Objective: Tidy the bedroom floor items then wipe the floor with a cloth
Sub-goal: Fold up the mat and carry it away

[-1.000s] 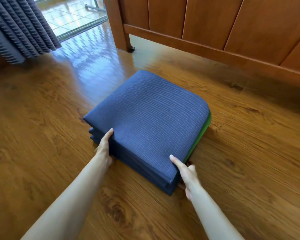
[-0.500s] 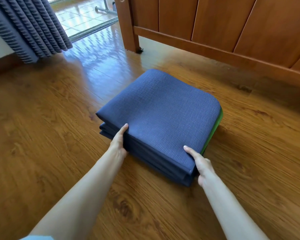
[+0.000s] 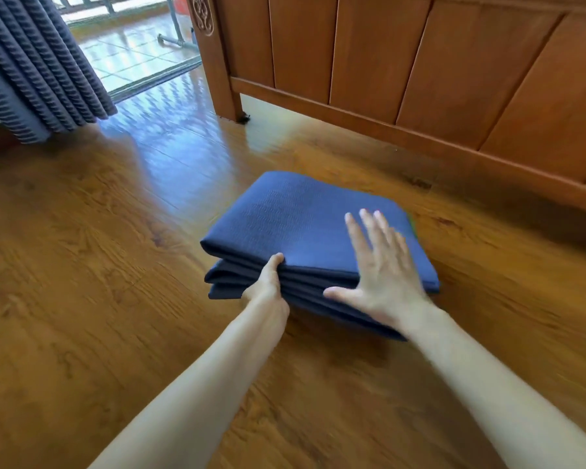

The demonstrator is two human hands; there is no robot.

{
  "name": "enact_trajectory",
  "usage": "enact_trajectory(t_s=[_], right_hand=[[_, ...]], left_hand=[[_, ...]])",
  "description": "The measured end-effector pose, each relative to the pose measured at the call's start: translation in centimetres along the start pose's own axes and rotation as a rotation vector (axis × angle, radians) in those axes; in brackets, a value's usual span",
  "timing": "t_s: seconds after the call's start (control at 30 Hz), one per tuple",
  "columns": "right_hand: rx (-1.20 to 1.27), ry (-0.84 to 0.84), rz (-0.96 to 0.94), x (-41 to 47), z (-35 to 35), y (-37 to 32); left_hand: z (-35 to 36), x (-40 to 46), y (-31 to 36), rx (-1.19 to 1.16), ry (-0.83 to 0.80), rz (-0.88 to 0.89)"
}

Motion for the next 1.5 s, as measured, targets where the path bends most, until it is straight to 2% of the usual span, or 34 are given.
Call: enact_trajectory(t_s=[0.07, 0.17, 0.2, 0.3, 0.37, 0.43, 0.5, 0.53, 0.6, 0.63, 0.67, 0.77, 0.87, 1.0, 1.13, 1.27, 1.4, 1.5], right_hand=[[-0.233, -0.105, -0.124, -1.6, 3.2, -2.7], [-0.448, -0.150, -0.098, -3.2, 5.9, -2.4], [-0.426, -0.107, -0.087, -3.2, 5.3, -2.2], [-0.352, 0.022, -0.213, -2.0, 2.5, -2.8], [-0.305, 0.062, -0.235, -0.5, -0.7, -3.0], [-0.275, 0.031, -0.206, 1.0, -3.9, -3.1], [-0.227, -0.046, -0.221, 1.7, -6.1, -3.0], [-0.176, -0.079, -0.218, 1.9, -7.0, -2.7], [-0.094, -0.142, -0.192, 2.0, -8.9, -2.2], [-0.052, -0.171, -0.184, 1.8, -9.5, -2.1], [-0.006, -0.211, -0.173, 1.5, -9.8, -1.9], [0.069, -0.330, -0.121, 0.0, -9.1, -1.1], [0.031, -0.403, -0.041, -1.6, -7.9, 1.0], [-0.074, -0.443, -0.030, -2.7, -7.6, 3.4], [-0.129, -0.476, -0.038, -2.3, -8.0, 4.9], [-0.138, -0.466, 0.017, -0.6, -7.9, 6.2], [-0.103, -0.376, 0.039, 0.9, -7.9, 6.3], [-0.095, -0.425, 0.045, 0.8, -8.1, 5.9]], left_hand=[[0.1, -1.3, -0.3, -0.022, -0.001, -0.024], [-0.2, -3.3, -0.1, -0.035, 0.018, -0.032], [-0.4, -3.9, 0.0, -0.043, 0.036, -0.028], [-0.7, -6.0, 1.4, -0.043, 0.052, 0.030], [-0.4, -8.0, 3.0, -0.004, -0.053, 0.094], [-0.4, -10.8, 4.5, 0.141, -0.193, 0.184], [-2.0, -14.0, 6.2, 0.351, -0.230, 0.380], [-2.8, -16.0, 7.9, 0.477, -0.203, 0.573], [-2.5, -19.8, 11.3, 0.905, -0.104, 1.093], [-1.2, -21.1, 11.9, 1.146, -0.085, 1.293], [0.3, -21.1, 11.8, 1.393, -0.089, 1.396], [4.3, -18.0, 10.5, 1.966, -0.176, 1.404], [6.4, -15.6, 9.1, 2.163, -0.305, 1.284], [7.6, -15.9, 8.8, 2.253, -0.258, 1.437], [7.9, -15.5, 9.7, 2.302, -0.197, 1.497], [9.2, -14.7, 9.9, 2.238, -0.181, 1.559], [10.0, -14.1, 10.4, 2.150, -0.210, 1.565], [10.7, -14.7, 10.3, 2.232, -0.228, 1.549]])
Point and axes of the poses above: each hand's wrist, its own x-axis towards the middle knuckle, its own z-axis out of the palm, y = z × x, the point moved 9 cm from there along x, towards the middle knuckle, and after that the axes turned 10 degrees about x, right-handed, at the moved point
